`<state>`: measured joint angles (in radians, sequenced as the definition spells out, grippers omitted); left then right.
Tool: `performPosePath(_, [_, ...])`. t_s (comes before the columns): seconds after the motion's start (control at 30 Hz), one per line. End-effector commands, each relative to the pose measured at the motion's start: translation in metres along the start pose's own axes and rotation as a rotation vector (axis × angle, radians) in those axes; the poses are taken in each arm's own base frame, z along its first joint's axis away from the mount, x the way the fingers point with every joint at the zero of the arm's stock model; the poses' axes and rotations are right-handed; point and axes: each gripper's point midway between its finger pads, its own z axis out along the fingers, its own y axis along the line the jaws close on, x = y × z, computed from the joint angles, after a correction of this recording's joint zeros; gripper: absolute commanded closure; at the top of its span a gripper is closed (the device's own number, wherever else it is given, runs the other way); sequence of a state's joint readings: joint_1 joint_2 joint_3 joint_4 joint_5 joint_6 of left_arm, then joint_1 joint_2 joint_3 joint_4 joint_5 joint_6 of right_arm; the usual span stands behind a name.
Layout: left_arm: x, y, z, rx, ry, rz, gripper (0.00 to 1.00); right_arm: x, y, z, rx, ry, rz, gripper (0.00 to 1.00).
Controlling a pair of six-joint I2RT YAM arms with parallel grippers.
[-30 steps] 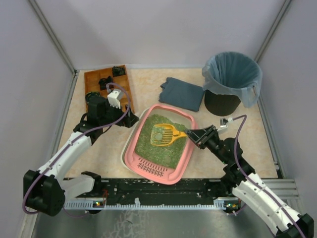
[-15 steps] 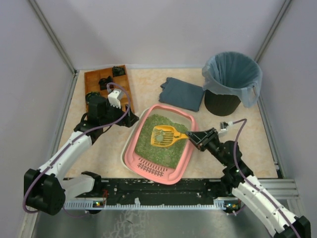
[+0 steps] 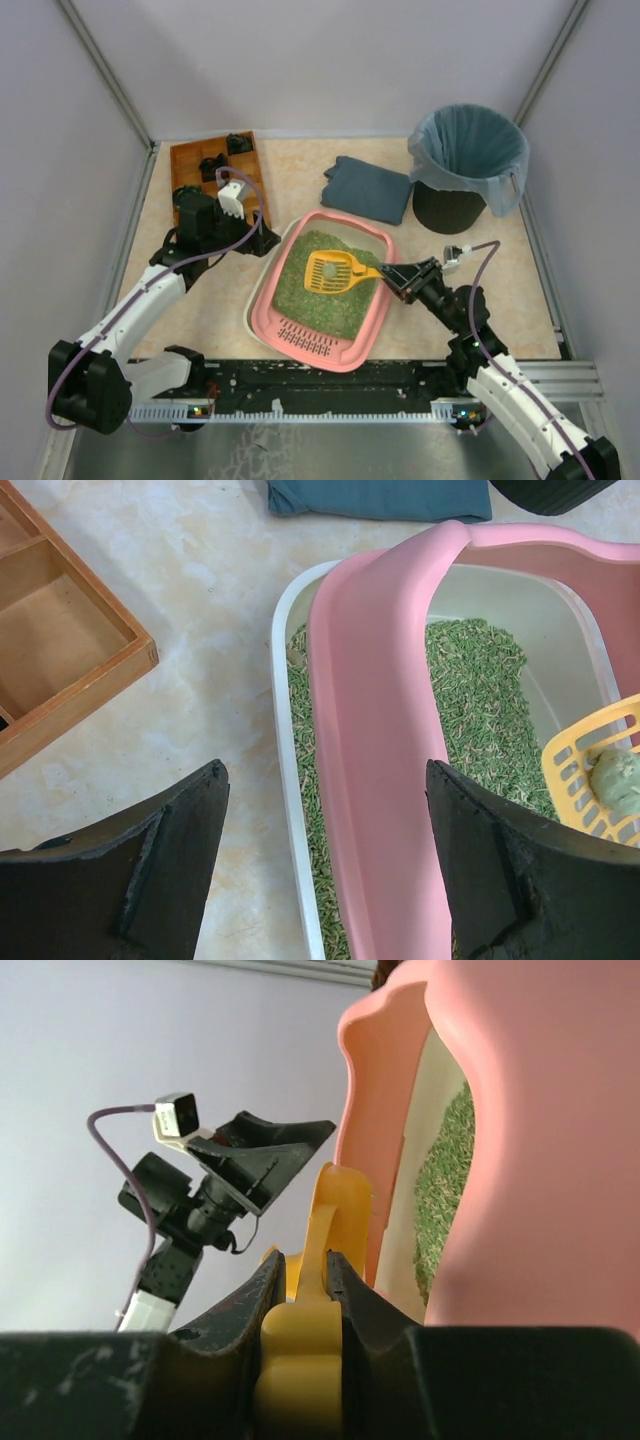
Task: Clean the litter box
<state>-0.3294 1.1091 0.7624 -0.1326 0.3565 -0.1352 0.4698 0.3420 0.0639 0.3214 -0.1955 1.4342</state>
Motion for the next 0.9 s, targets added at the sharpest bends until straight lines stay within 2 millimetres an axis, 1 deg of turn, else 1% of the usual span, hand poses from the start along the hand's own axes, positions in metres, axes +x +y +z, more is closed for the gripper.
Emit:
performPosePath(0.0, [-0.007,-0.003,0.001,0.014,-0.027,0.009,0.16,-0.012,0.038,-0.004,-0.090,-0.033,-0.051,1.00])
performPosePath(0.03, [-0.006,-0.003,0.001,0.013,-0.023,0.007,0.16,-0.021,0.033,-0.005,-0.086,-0.079,-0.017,1.00])
performPosePath(0.07, [-0.005,-0.003,0.000,0.011,-0.021,0.006,0.16,-0.023,0.037,-0.006,-0.126,-0.093,0.007,1.00])
performPosePath(0.1, [-0.004,-0.003,0.000,0.011,-0.020,0.005,0.16,-0.019,0.041,-0.006,-0.156,-0.064,0.012,1.00])
performPosePath(0.17, [-0.003,-0.003,0.000,0.014,-0.026,0.003,0.16,0.001,0.052,-0.003,-0.175,0.062,-0.065,1.00])
performPosePath(0.2, [-0.003,-0.004,0.000,0.019,-0.026,0.004,0.16,0.006,0.057,-0.003,-0.186,0.097,-0.093,1.00])
performPosePath(0.23, [-0.004,-0.005,0.001,0.021,-0.026,0.004,0.16,0.004,0.058,-0.004,-0.184,0.088,-0.095,1.00])
performPosePath(0.3, [-0.005,-0.004,0.001,0.020,-0.021,0.005,0.17,-0.016,0.040,-0.005,-0.110,-0.014,-0.050,1.00])
performPosePath(0.33, [-0.006,-0.004,0.000,0.017,-0.018,0.006,0.17,-0.026,0.039,-0.007,-0.121,-0.060,-0.024,1.00])
performPosePath(0.37, [-0.004,-0.003,-0.001,0.011,-0.016,0.004,0.17,-0.030,0.045,-0.009,-0.160,-0.080,-0.014,1.00])
performPosePath(0.4, [-0.004,-0.003,-0.002,0.011,-0.017,0.006,0.17,-0.027,0.052,-0.009,-0.189,-0.059,-0.025,1.00])
performPosePath(0.43, [-0.003,-0.002,-0.002,0.008,-0.023,0.004,0.17,-0.015,0.058,-0.008,-0.204,0.012,-0.058,1.00])
performPosePath(0.47, [-0.002,-0.003,-0.001,0.010,-0.026,0.003,0.17,-0.008,0.063,-0.006,-0.210,0.060,-0.097,1.00])
performPosePath(0.5, [-0.003,-0.004,-0.001,0.017,-0.030,0.004,0.17,-0.004,0.065,-0.005,-0.208,0.086,-0.121,1.00])
performPosePath(0.53, [-0.004,-0.004,0.000,0.020,-0.031,0.003,0.17,-0.008,0.067,-0.005,-0.197,0.069,-0.134,1.00])
performPosePath(0.6, [-0.004,-0.004,0.000,0.019,-0.021,0.003,0.17,-0.029,0.054,-0.006,-0.121,-0.035,-0.114,1.00])
performPosePath(0.63, [-0.004,-0.003,0.000,0.015,-0.016,0.003,0.18,-0.037,0.048,-0.007,-0.113,-0.078,-0.083,1.00])
performPosePath(0.67, [-0.004,-0.003,-0.001,0.009,-0.013,0.002,0.18,-0.040,0.049,-0.008,-0.144,-0.096,-0.050,1.00])
performPosePath(0.7, [-0.002,-0.002,-0.001,0.004,-0.011,0.002,0.18,-0.036,0.053,-0.008,-0.182,-0.071,-0.039,1.00])
performPosePath(0.73, [0.000,-0.001,-0.001,0.002,-0.011,0.001,0.18,-0.027,0.060,-0.006,-0.206,-0.017,-0.061,1.00])
performPosePath(0.8, [-0.001,-0.002,-0.001,0.009,-0.022,0.001,0.18,-0.010,0.073,-0.004,-0.236,0.093,-0.143,1.00])
performPosePath(0.83, [-0.002,-0.003,-0.001,0.012,-0.026,0.003,0.18,-0.009,0.075,-0.003,-0.228,0.101,-0.160,1.00])
performPosePath(0.87, [-0.003,-0.003,-0.001,0.012,-0.026,0.004,0.18,-0.014,0.071,-0.003,-0.197,0.071,-0.162,1.00])
